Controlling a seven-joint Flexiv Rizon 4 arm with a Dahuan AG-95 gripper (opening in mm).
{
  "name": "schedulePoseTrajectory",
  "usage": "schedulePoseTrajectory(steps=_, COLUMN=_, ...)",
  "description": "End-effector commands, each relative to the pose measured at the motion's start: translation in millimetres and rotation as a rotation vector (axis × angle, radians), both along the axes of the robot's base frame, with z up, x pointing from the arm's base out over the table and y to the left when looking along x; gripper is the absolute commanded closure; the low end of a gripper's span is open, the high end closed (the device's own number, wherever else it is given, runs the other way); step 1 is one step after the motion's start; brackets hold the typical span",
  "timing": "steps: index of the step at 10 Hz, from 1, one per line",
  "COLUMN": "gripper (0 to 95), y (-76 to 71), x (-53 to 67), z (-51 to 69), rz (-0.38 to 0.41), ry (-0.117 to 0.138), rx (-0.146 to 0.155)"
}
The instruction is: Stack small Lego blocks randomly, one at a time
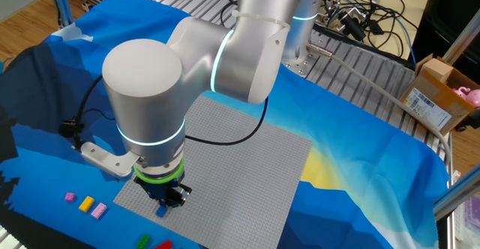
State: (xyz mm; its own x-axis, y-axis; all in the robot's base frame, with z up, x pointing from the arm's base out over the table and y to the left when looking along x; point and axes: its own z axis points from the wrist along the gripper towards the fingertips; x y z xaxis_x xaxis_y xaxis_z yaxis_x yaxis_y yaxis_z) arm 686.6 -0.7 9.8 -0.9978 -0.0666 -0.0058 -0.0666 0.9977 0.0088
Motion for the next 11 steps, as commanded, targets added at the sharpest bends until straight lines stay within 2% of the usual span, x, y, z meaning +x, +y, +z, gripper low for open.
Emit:
schedulePoseTrajectory(steps=1, gripper=95.0, y=0.1, x=-0.2, z=-10.9, rz=0.001, ry=-0.004, rx=0.002)
schedulePoseTrajectory(steps=7, gripper=95.0, y=0.5, x=-0.4, z=-12.3, rz=0.01, ry=-0.011, rx=0.0)
schedulePoseTrajectory(steps=8, gripper=76.0, y=0.5, x=-0.4, z=-12.3, rz=0.011, ry=-0.01, rx=-0.001)
schedulePoseTrajectory(steps=11, gripper=76.0, y=0.6, x=-0.6, z=-12.7, rz=0.005, ry=-0.005, rx=-0.003)
